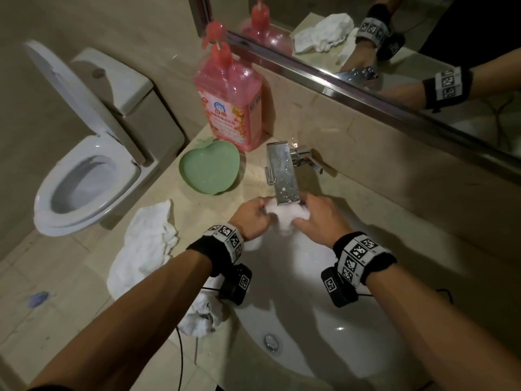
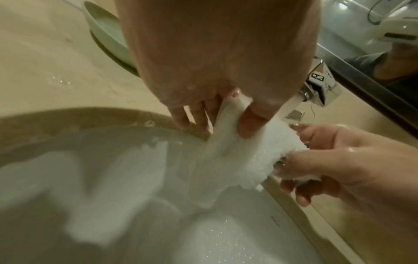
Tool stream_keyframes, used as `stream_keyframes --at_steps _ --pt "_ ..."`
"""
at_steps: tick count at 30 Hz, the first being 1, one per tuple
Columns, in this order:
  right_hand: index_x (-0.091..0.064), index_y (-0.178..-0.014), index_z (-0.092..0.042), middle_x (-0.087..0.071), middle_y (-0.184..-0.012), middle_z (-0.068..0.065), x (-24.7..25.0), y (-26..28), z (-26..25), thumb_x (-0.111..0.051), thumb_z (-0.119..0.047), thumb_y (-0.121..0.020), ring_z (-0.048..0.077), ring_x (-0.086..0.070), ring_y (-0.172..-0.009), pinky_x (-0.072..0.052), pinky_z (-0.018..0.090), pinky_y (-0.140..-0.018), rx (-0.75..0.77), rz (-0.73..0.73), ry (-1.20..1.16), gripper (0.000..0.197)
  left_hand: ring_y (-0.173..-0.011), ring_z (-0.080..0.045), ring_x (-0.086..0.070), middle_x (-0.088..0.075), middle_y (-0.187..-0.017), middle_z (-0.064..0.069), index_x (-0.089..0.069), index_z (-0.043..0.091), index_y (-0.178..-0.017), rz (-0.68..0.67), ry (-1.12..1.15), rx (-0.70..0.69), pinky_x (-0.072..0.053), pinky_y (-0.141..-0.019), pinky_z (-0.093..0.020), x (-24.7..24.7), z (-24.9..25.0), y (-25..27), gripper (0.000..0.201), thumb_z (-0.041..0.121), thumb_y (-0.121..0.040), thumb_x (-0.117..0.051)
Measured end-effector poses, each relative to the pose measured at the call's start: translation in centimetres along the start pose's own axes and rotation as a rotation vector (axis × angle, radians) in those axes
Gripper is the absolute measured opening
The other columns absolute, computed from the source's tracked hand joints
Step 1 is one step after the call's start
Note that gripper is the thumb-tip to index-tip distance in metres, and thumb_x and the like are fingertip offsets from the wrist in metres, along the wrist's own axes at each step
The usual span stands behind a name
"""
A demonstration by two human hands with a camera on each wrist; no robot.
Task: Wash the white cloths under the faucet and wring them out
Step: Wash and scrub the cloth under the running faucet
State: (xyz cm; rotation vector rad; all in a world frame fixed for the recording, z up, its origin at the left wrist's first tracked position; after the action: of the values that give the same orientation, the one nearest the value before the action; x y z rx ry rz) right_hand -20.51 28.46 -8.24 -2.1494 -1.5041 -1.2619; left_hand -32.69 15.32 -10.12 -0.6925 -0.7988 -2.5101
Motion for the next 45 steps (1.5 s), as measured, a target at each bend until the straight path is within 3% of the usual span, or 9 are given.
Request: stream_keyframes --at_steps 10,19,24,28,30,35,39,42,45 --pt "-0.047 -0.060 -0.014 -0.043 -0.057 -0.004 1.0 1.5 2.8 -0.071 -0.041 -0.081 0.017 -0.040 -0.056 -0.032 0.031 -0.055 -0.235 0.051 -0.239 0.042 -0.096 -0.032 -0.067 -0.068 -0.107 -0.014 -0.057 0.007 -0.114 0.031 0.403 -0.010 -0.056 -0.081 -0.044 0.5 1.0 -0.6 0.049 0.023 -0.068 -0.063" --pt "-0.053 -0.136 -0.003 -0.065 -0.117 0.009 -1.2 0.0 2.4 -0.065 -0.029 -0.098 0.027 -0.062 -0.104 -0.053 0.040 -0.093 -0.376 0.073 -0.419 0.048 -0.093 -0.021 -0.059 -0.062 -0.105 -0.003 -0.051 0.012 -0.109 0.133 -0.010 0.003 -0.045 -0.071 -0.026 0.3 0.0 -0.9 0.026 0.006 -0.085 -0.060" --pt "-0.059 -0.129 -0.017 -0.073 -0.109 0.004 -3.9 -0.6 -0.6 -0.078 -0.015 -0.081 0.020 -0.072 -0.097 -0.062 0.041 -0.083 -0.305 0.010 -0.685 0.052 -0.074 -0.027 -0.070 -0.066 -0.091 -0.006 -0.051 0.015 -0.108 -0.014 0.318 0.079 -0.058 -0.062 -0.039 -0.7 0.0 0.1 0.032 0.023 -0.081 -0.063" --pt "-0.061 -0.117 -0.002 -0.071 -0.096 0.000 -4.8 -0.9 -1.3 -0.086 -0.006 -0.066 0.012 -0.068 -0.090 -0.051 0.018 -0.072 -0.180 -0.125 -0.638 0.058 -0.073 0.006 -0.059 -0.062 -0.086 0.008 -0.059 0.030 -0.082 -0.083 0.424 -0.052 -0.047 -0.066 -0.012 -0.5 0.8 1.3 0.017 0.020 -0.071 -0.049" --pt "-0.066 -0.109 -0.007 -0.068 -0.085 -0.007 -4.5 -1.2 -1.1 -0.084 -0.012 -0.078 0.013 -0.065 -0.081 -0.044 0.009 -0.062 -0.196 -0.058 -0.548 0.037 -0.090 -0.006 -0.063 -0.066 -0.097 0.002 -0.059 0.027 -0.092 -0.140 0.423 -0.081 -0.050 -0.080 -0.021 -0.7 0.8 1.8 0.028 0.012 -0.071 -0.048" --pt "-0.065 -0.114 -0.016 -0.073 -0.105 0.010 -2.9 -1.1 0.4 -0.060 -0.001 -0.086 0.027 -0.070 -0.096 -0.061 0.048 -0.085 -0.296 -0.032 -0.551 0.032 -0.111 -0.021 -0.052 -0.052 -0.117 -0.005 -0.044 0.015 -0.121 -0.113 0.130 -0.159 -0.044 -0.088 -0.023 -0.3 0.2 0.7 0.055 0.002 -0.072 -0.067" --pt "-0.065 -0.117 -0.019 -0.073 -0.109 0.007 -1.6 -0.5 0.6 -0.056 0.018 -0.077 0.029 -0.069 -0.103 -0.056 0.049 -0.094 -0.265 -0.029 -0.678 0.055 -0.110 -0.016 -0.059 -0.058 -0.128 -0.001 -0.039 0.016 -0.142 -0.246 -0.014 -0.145 -0.049 -0.095 -0.027 -2.0 0.7 -1.2 0.099 0.027 -0.057 -0.089" --pt "-0.066 -0.093 -0.025 -0.071 -0.081 -0.010 -0.7 -0.2 0.8 -0.054 0.022 -0.075 0.013 -0.065 -0.079 -0.053 0.030 -0.068 -0.241 -0.038 -0.760 0.052 -0.086 -0.007 -0.066 -0.070 -0.102 0.008 -0.062 0.030 -0.116 -0.188 -0.081 -0.103 -0.053 -0.076 -0.014 -2.5 0.7 -2.3 0.060 0.029 -0.062 -0.089" --pt "-0.063 -0.091 -0.022 -0.073 -0.092 -0.006 0.0 0.1 1.7 -0.064 0.018 -0.075 0.014 -0.067 -0.087 -0.053 0.028 -0.065 -0.272 -0.162 -0.777 0.043 -0.100 -0.022 -0.065 -0.069 -0.112 -0.003 -0.065 0.026 -0.114 -0.159 -0.217 -0.137 -0.052 -0.090 -0.027 -3.0 1.4 -2.6 0.041 0.035 -0.075 -0.076"
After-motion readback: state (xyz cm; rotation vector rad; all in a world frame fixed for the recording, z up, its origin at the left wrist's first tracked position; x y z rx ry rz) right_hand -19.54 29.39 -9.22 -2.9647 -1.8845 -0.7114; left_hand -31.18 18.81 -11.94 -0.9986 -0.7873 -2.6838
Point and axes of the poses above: each hand's wrist, its own y-axis away from the middle knuckle, its own x-axis out of the back of the hand, z = x × y, the point moved 5 cm from there along -y, towards the middle knuckle
